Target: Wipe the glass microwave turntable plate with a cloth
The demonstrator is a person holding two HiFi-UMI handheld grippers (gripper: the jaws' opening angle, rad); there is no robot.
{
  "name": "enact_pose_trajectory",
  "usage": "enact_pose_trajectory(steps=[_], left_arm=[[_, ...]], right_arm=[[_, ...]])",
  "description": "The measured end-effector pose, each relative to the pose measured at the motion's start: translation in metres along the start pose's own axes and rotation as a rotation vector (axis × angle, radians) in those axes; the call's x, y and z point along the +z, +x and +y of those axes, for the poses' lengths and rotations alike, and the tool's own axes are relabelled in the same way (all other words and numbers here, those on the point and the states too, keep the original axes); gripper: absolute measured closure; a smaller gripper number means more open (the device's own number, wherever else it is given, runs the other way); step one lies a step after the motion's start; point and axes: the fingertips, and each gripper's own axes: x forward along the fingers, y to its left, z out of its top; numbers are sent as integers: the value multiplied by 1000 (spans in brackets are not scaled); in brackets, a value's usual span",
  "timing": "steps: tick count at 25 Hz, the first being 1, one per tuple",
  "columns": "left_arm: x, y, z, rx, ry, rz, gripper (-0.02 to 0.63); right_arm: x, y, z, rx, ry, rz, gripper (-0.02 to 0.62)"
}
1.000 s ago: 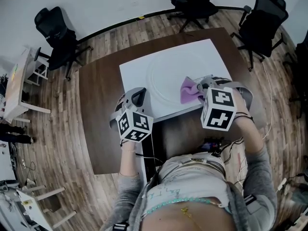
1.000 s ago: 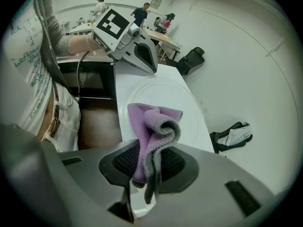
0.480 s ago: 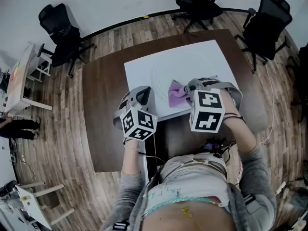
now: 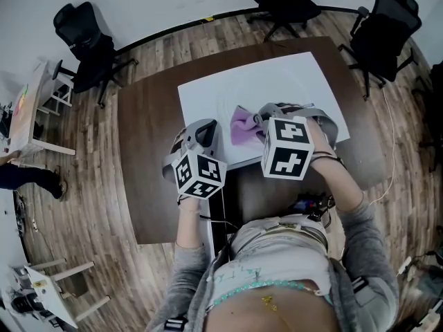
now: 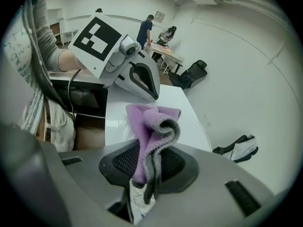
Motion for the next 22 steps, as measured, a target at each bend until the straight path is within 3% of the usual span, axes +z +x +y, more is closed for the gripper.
enact_pose_trajectory(steps=[14,22], left_arm=[[-4,2,3,-2,-53,8,601],[6,8,0,9,-45,76,601]], right_arm=[[3,8,-7,-9,82,-73,491],[-4,2,-7,9,123,-141,491]])
